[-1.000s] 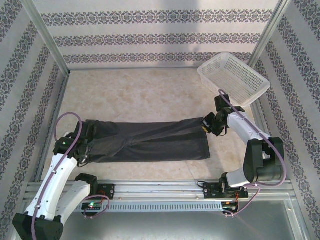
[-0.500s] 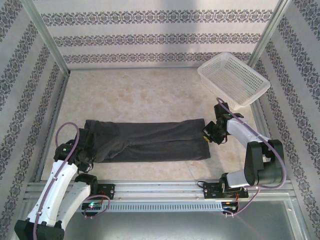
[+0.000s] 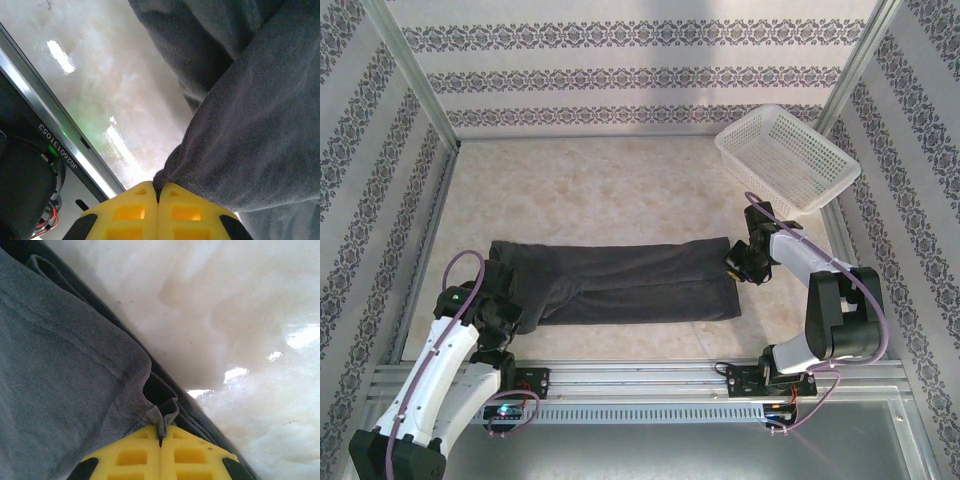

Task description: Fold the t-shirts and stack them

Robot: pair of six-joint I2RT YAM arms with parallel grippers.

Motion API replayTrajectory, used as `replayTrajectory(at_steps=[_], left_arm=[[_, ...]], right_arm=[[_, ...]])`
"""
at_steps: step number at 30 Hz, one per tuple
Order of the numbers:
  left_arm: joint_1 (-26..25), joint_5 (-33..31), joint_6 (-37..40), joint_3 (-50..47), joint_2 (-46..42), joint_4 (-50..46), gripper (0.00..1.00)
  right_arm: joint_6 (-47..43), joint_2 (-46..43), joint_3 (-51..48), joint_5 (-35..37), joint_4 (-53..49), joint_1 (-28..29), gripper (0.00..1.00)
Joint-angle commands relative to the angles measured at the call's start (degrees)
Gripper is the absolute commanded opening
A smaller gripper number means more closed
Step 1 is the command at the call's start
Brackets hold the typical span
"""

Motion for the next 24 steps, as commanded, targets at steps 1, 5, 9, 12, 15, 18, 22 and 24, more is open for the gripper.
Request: replayTrajectory(at_steps=[1,5,9,12,15,18,22,24], left_arm=[[-0.85,2.00,-1.31,2.82,0.34,-2.41,0.00],[-1.22,2.04,-2.12,4.47,0.28,-3.34,0.00],[-1.19,0.89,-3.18,4.48,-1.04,-3.39,0.00],[-1.19,-0.82,-3.45,5.52,-0.52,-2.13,0.00],[-1.20,-2.13,-2.73,6.99,1.14,0.13,0.00],[-1.02,-5.58,-0.64,8.57,4.20,0.30,0.00],[1.14,-14.52,5.22,8.57,8.35,0.17,0.00],[4.23,-16.35,9.26,6.58,10.01,4.92,0.00]], right_arm=[[-1.20,1.12,1.42,1.69,-0.79,0.83,0.00],[-1.21,2.03,1.60,1.66,-0.57,0.94,0.00],[-1.39,1.13,2.21,2.56,-1.79,1.51,0.16],[-2.85,-6.09,2.28,6.34,-1.23,5.47,0.33],[-3.35,-11.71,1.52,6.71,0.54,11.01,0.38],[-1.75,-12.29,0.30,4.72,3.03,16.91,0.36],[1.02,-12.01,-2.09,3.72,7.01,21.84,0.32],[1.75,-12.46,-2.66,3.10,8.19,22.78,0.31]])
